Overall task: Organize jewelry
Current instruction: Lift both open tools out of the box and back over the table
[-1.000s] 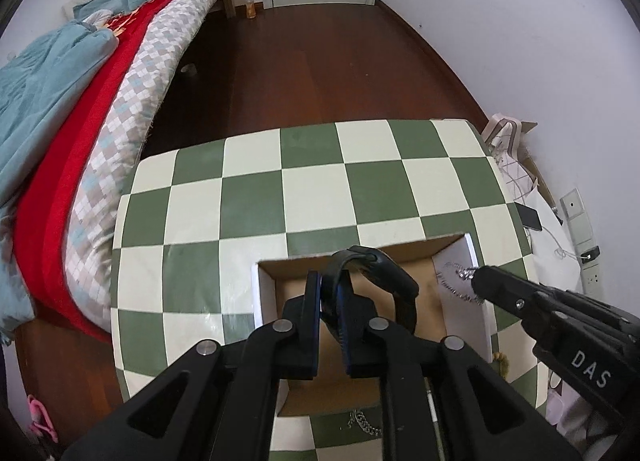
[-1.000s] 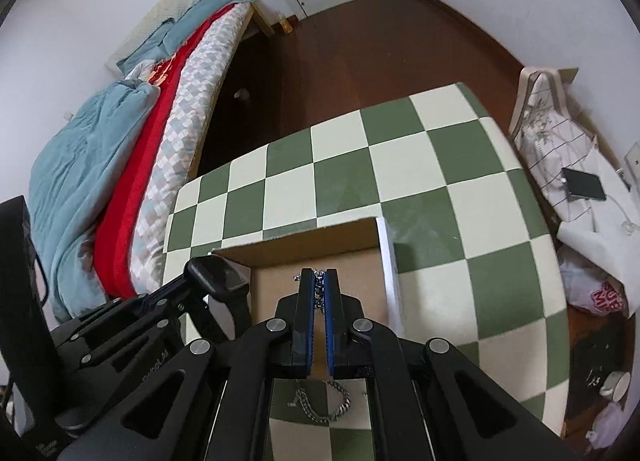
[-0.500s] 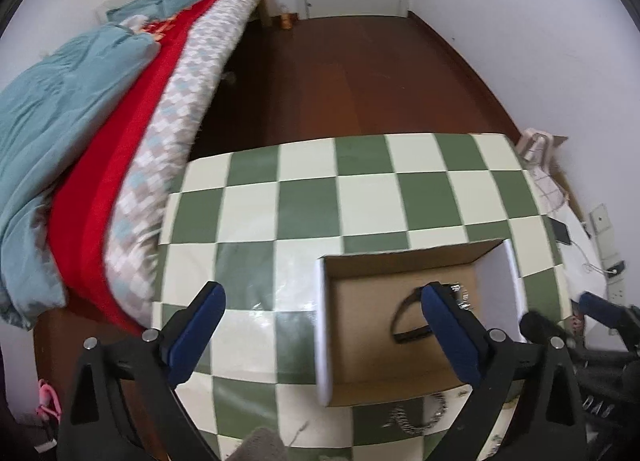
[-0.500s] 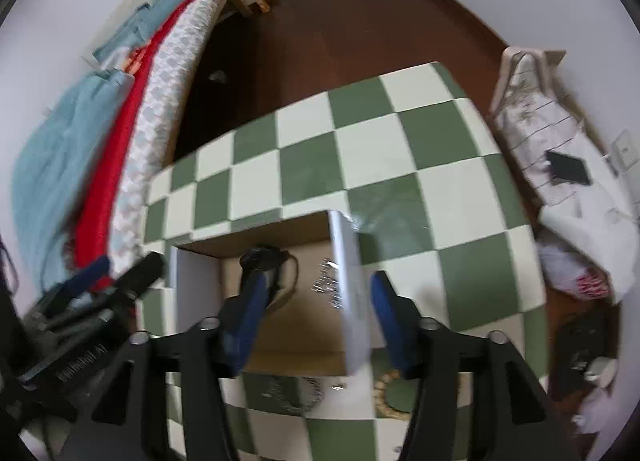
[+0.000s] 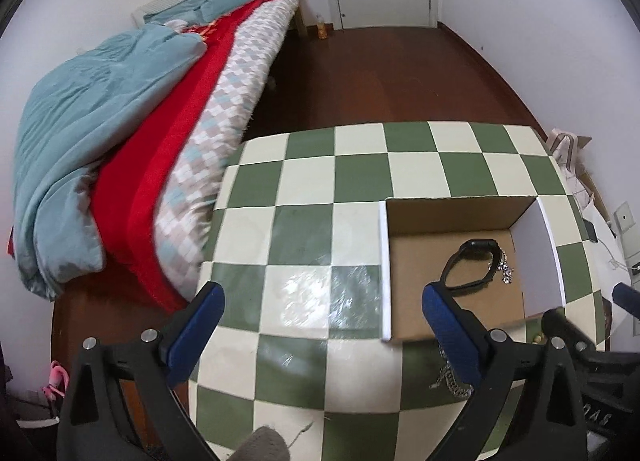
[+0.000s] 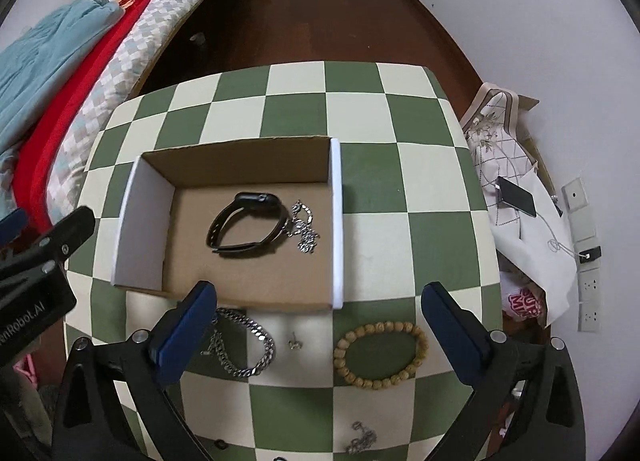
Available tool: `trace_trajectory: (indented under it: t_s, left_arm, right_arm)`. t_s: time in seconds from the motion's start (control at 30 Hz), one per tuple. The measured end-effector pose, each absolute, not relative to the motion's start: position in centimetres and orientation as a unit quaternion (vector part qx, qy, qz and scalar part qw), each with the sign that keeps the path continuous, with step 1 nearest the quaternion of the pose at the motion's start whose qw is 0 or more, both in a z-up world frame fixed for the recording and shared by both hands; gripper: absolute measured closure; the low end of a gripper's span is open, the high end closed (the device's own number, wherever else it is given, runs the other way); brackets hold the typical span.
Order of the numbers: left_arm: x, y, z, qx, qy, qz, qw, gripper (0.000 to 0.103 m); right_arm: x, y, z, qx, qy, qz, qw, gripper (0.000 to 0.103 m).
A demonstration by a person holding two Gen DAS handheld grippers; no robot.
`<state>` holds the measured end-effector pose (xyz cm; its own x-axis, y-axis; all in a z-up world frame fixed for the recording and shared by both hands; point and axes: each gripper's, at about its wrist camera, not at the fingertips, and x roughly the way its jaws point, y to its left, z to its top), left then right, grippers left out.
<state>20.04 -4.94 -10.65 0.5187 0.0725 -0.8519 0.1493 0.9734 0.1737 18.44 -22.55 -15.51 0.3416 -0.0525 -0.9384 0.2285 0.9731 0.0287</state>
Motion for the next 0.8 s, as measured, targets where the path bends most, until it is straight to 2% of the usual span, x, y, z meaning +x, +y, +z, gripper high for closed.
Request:
trace_trajectory:
  t_s: [0.8]
  left_arm:
    - [8.9,-2.3,-1.5,0.081,0.392,-0.051,0.915,0.002]
  right_arm:
    - [6.5,-19.5,-3.6,0.045,0.448,-0.116,0.885,0.000]
